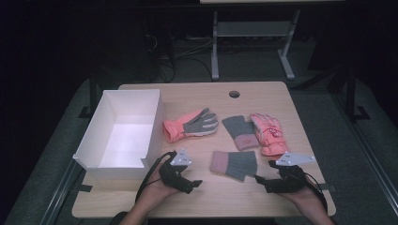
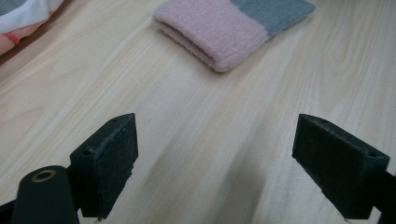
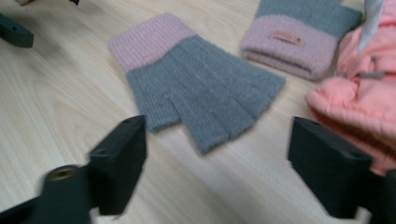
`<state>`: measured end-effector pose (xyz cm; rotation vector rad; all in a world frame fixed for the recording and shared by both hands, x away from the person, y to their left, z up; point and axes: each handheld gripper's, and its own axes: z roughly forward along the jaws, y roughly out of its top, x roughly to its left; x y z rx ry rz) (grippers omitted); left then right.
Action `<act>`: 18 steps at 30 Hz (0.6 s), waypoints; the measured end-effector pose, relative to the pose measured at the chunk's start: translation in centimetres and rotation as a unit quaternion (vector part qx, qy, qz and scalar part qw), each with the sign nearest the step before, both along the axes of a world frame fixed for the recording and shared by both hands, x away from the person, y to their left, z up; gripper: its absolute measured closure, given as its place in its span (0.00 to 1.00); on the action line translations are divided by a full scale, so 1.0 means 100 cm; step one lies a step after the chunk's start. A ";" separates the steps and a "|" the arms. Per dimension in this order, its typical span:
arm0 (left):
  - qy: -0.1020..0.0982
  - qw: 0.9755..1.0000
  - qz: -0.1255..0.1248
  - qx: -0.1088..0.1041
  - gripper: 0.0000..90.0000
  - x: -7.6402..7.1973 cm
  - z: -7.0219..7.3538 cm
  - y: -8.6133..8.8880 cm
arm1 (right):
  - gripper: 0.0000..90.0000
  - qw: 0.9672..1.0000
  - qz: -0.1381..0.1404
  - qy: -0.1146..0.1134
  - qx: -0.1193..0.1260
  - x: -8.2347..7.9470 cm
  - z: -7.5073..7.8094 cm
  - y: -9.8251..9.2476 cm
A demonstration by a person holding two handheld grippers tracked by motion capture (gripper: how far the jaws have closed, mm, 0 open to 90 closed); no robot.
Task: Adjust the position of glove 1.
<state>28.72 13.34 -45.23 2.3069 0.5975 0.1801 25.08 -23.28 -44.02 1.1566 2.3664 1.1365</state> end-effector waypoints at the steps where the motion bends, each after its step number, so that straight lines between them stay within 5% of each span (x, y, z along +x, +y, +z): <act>1: 0.001 1.000 -0.001 0.000 0.15 0.000 0.000 0.000 | 0.31 1.000 0.000 -0.003 0.000 0.001 0.001 0.002; 11: -0.009 1.000 -0.002 0.004 0.15 -0.002 -0.003 -0.001 | 0.68 1.000 0.002 -0.024 -0.004 0.018 0.005 0.018; 18: -0.010 1.000 -0.005 -0.003 0.14 -0.003 -0.003 -0.002 | 0.93 0.999 0.029 -0.012 0.008 0.039 0.006 0.034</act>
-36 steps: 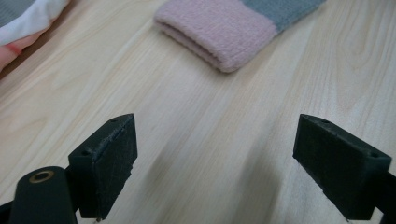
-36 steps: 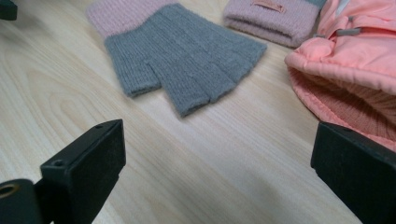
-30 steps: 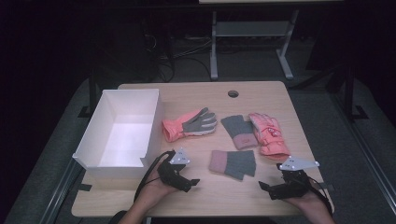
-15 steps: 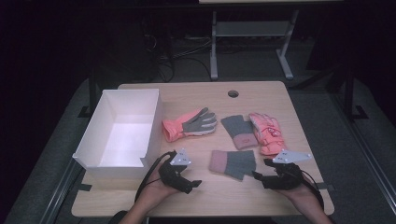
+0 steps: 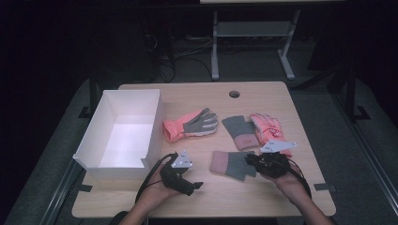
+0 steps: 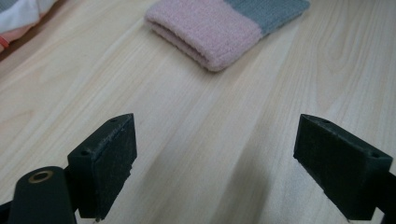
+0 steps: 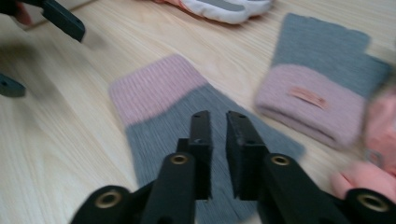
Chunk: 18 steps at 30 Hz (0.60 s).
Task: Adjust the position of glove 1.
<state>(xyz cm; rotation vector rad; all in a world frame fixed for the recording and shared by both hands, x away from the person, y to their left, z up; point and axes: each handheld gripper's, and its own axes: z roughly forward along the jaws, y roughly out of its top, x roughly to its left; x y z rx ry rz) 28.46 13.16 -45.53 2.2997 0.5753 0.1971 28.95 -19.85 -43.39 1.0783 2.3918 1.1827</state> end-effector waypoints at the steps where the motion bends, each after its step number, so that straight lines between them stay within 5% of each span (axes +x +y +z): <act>1: 0.003 1.000 0.003 -0.006 0.14 0.000 0.000 -0.001 | 0.98 1.000 0.003 0.003 0.004 0.003 0.000 0.002; 12: 0.009 1.000 0.003 -0.007 0.14 0.001 0.001 0.001 | 0.99 0.999 0.042 0.020 0.023 0.026 -0.001 0.034; 18: 0.013 1.000 0.006 -0.010 0.15 0.002 0.002 0.003 | 1.00 0.998 0.060 0.028 0.009 0.038 -0.006 0.058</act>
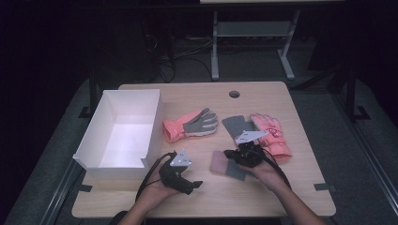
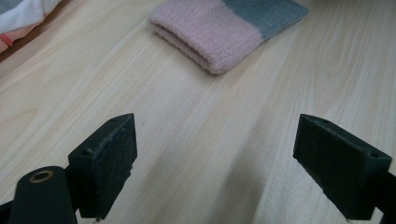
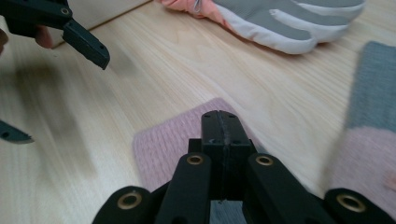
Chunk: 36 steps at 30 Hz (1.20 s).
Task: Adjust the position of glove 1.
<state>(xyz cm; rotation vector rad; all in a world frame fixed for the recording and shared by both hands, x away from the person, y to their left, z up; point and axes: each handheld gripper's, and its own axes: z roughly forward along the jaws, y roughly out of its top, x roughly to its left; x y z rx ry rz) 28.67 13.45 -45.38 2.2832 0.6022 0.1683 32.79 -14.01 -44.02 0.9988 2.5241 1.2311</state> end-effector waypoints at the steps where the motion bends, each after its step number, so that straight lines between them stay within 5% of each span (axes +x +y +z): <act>1: 0.000 1.000 0.000 0.000 0.15 0.000 0.000 0.000 | 1.00 1.000 0.004 0.002 -0.001 0.001 -0.001 0.004; 10: 0.006 1.000 0.000 0.000 0.15 0.000 -0.001 0.001 | 1.00 0.999 0.014 0.023 -0.030 0.008 -0.018 0.023; 28: 0.015 1.000 0.003 -0.002 0.15 0.001 -0.001 0.003 | 1.00 0.997 0.049 0.046 -0.024 -0.012 -0.019 0.026; 32: 0.016 1.000 0.005 -0.006 0.15 0.001 -0.001 0.004 | 1.00 0.998 0.053 0.037 -0.016 -0.016 -0.016 0.025; 36: 0.015 1.000 0.005 -0.006 0.15 0.002 -0.001 0.003 | 1.00 0.999 0.029 0.022 -0.021 0.000 -0.012 0.027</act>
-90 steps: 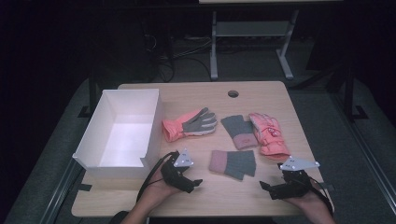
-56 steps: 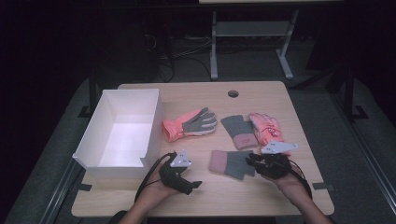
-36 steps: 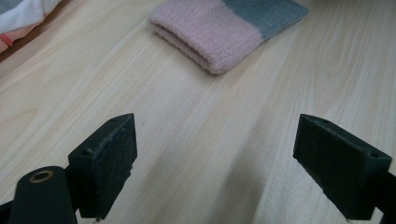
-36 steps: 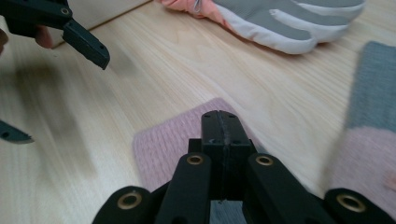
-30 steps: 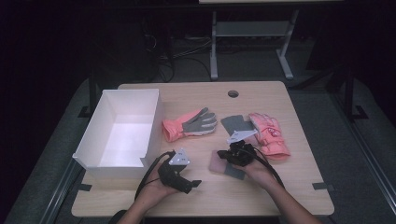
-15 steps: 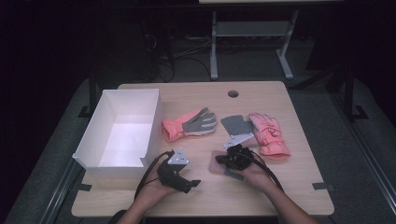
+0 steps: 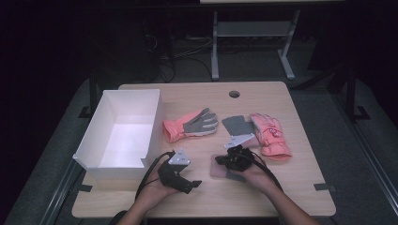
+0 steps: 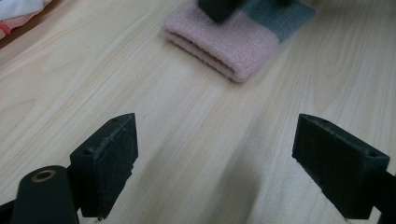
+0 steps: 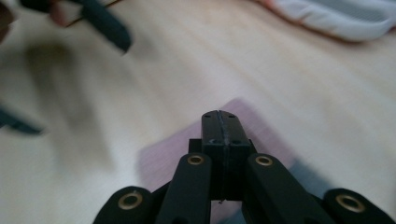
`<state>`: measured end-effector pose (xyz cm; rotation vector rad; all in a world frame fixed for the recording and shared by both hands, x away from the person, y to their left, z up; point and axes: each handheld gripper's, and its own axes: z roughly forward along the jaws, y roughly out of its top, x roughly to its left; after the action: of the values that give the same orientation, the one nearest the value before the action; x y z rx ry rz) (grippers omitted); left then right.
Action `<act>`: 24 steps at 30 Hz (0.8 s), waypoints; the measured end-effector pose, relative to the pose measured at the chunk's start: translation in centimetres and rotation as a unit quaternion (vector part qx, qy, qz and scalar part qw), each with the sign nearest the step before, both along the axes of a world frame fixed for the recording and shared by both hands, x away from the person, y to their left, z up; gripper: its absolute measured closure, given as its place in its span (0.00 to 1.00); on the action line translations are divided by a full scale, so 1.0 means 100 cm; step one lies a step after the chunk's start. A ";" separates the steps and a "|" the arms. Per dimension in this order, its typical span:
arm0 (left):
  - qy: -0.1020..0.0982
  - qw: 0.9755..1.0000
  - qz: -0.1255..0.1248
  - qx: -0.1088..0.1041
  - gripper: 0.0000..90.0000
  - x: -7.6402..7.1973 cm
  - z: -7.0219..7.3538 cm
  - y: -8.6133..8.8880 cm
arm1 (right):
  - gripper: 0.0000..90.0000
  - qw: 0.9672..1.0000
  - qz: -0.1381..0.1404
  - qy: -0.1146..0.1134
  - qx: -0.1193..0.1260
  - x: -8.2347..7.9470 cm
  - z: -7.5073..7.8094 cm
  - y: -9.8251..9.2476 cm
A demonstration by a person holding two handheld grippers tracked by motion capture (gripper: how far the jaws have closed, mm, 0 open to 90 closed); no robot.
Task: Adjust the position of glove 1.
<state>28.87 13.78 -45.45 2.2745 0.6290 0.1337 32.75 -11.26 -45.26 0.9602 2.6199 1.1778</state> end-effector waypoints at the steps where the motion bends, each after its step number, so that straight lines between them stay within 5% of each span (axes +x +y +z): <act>1: 0.002 1.000 0.000 -0.001 0.15 0.000 0.000 0.000 | 1.00 1.000 -0.008 0.000 0.000 0.004 0.000 0.001; 5: 0.002 1.000 0.000 0.000 0.15 -0.001 0.000 0.000 | 1.00 1.000 -0.026 -0.010 -0.005 0.020 -0.002 0.008; 11: 0.005 1.000 -0.002 0.003 0.15 0.001 -0.001 0.001 | 1.00 0.999 -0.027 0.004 -0.022 0.027 -0.010 0.013; 24: 0.007 1.000 0.001 0.000 0.16 -0.002 -0.001 0.001 | 1.00 0.999 0.024 0.029 -0.030 -0.016 -0.008 0.013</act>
<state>28.70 13.87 -45.54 2.2773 0.6389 0.1198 31.16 -9.92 -46.06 0.9383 2.7217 1.0893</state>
